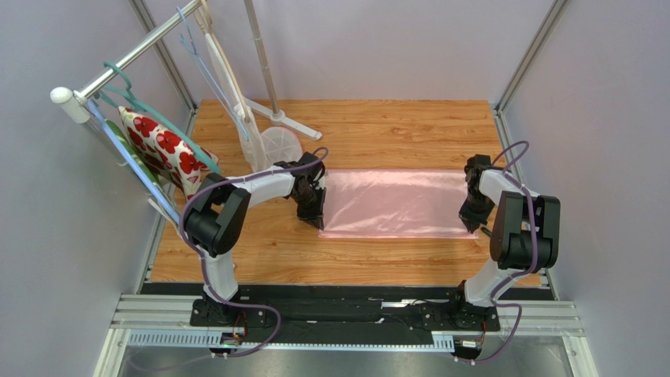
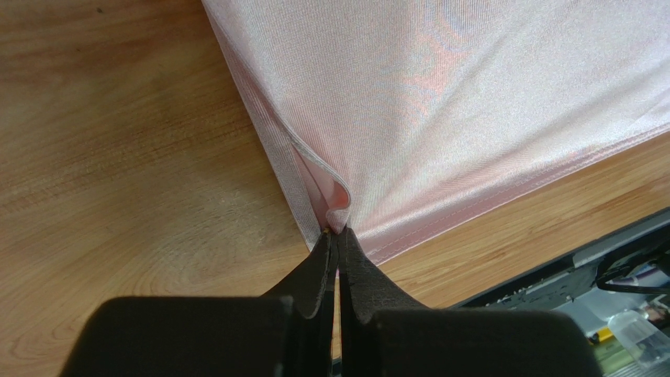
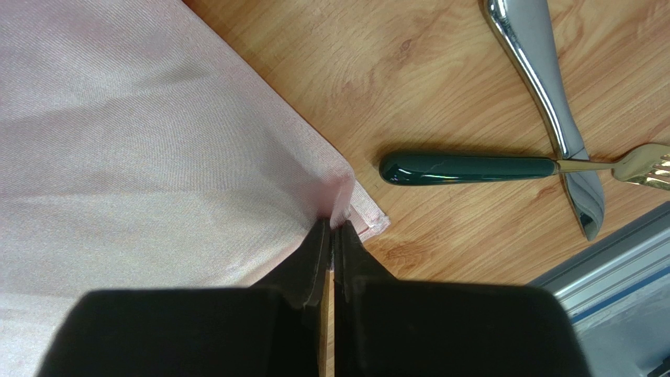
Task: Fold the napkin into a case and place the utensils inside
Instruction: Fold and flatten the napkin at the center of the board.
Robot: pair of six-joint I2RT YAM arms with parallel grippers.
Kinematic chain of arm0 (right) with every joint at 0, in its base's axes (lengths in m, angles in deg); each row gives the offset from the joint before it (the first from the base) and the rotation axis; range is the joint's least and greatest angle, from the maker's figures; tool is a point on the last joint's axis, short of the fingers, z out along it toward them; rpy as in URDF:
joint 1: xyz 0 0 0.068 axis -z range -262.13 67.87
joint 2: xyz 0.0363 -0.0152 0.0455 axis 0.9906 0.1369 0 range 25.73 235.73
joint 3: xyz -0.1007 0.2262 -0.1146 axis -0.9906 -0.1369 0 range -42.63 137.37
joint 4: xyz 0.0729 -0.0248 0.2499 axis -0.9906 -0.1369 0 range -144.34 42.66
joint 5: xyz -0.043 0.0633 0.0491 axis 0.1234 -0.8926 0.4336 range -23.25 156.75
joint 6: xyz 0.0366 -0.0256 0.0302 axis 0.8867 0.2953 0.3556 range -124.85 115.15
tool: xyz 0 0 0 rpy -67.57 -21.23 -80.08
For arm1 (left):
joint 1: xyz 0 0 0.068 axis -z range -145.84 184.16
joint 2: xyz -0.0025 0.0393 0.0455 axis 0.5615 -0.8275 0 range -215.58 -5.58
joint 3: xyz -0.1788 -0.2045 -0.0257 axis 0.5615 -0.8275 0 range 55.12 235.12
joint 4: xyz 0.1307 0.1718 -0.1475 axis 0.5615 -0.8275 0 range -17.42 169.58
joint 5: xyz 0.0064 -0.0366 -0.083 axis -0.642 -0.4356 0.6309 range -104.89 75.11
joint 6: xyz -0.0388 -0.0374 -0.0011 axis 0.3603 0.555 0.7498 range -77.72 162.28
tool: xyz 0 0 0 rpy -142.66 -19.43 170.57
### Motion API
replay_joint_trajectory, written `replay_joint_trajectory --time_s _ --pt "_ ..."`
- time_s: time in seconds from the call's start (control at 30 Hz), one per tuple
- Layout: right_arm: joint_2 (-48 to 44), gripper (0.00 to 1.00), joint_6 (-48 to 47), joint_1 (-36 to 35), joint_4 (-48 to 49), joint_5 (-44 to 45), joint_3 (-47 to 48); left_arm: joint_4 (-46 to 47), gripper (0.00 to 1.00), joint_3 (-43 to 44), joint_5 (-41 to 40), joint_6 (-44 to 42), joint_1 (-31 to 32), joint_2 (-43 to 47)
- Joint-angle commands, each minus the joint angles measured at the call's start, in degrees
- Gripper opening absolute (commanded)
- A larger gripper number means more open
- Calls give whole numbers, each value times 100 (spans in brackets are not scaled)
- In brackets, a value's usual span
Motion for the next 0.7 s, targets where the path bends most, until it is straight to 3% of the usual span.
replay_joint_trajectory --time_s 0.0,0.13,0.3,0.47,0.67 --pt "206 0 54 23 486 -211 31 61 7 -141 -139 -130 -15 279" --pt "144 7 -42 23 486 -361 92 44 29 -80 -157 -271 29 675" --pt "-232 35 -156 23 398 -563 92 -176 40 -27 -218 -438 117 1071" --pt "-637 48 -218 23 126 -659 215 -229 38 34 27 -474 222 1265" --pt "-1086 57 -341 23 -252 -616 338 -115 25 183 308 -464 266 827"
